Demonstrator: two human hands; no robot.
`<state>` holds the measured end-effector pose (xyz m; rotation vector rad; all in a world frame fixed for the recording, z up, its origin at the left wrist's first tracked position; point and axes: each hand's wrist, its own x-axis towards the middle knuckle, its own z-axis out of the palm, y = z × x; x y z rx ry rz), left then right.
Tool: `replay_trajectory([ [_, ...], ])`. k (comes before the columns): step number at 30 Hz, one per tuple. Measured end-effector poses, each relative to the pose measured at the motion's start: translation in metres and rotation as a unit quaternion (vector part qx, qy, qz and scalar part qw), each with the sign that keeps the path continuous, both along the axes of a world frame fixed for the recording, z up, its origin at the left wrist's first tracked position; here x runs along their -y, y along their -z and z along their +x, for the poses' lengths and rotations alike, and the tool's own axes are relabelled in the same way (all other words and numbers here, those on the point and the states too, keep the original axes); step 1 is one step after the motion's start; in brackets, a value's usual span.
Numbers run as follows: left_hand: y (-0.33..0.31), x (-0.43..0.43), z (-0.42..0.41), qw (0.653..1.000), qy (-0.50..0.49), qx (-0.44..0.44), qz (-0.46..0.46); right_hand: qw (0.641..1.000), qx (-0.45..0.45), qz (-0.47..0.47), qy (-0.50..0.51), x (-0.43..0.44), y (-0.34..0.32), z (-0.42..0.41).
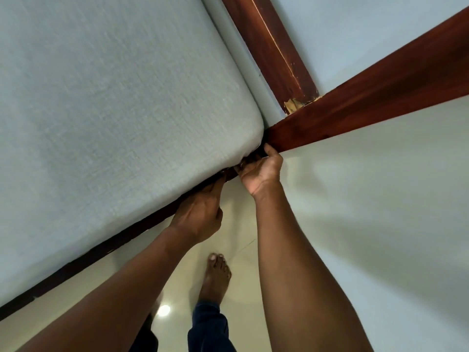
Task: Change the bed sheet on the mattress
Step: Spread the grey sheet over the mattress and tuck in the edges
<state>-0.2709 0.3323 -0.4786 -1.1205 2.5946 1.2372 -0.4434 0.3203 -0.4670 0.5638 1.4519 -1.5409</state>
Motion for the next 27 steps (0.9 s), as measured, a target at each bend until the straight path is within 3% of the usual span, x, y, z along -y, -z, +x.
replay_trajectory([
  [3, 0.003, -0.001, 0.002, 1.0, 0.014, 0.007, -0.006, 0.995, -0.058, 0.065, -0.048, -0.004, -0.001, 0.004],
  [7, 0.004, -0.004, 0.0, 1.0, 0.016, 0.023, -0.011, 0.984, -0.105, 0.138, 0.039, -0.025, -0.004, 0.008],
  [9, 0.004, -0.004, -0.004, 0.999, 0.02, 0.026, -0.022, 0.986, -0.098, 0.119, 0.059, -0.034, -0.003, 0.005],
  [15, 0.007, -0.005, -0.009, 0.999, 0.026, 0.025, -0.037, 0.998, 0.014, -0.025, -0.055, 0.001, 0.001, 0.009],
  [21, 0.001, -0.011, -0.026, 0.997, 0.036, 0.026, -0.057, 0.994, 0.042, 0.002, -0.105, -0.008, 0.007, -0.022],
  [24, 0.001, -0.013, -0.035, 0.998, 0.031, 0.028, -0.049, 0.978, -0.082, 0.089, -0.169, -0.018, 0.012, -0.025],
  [27, 0.002, -0.012, -0.036, 0.997, 0.033, 0.049, -0.042, 0.94, -0.27, 0.156, -0.14, -0.035, 0.019, -0.013],
])
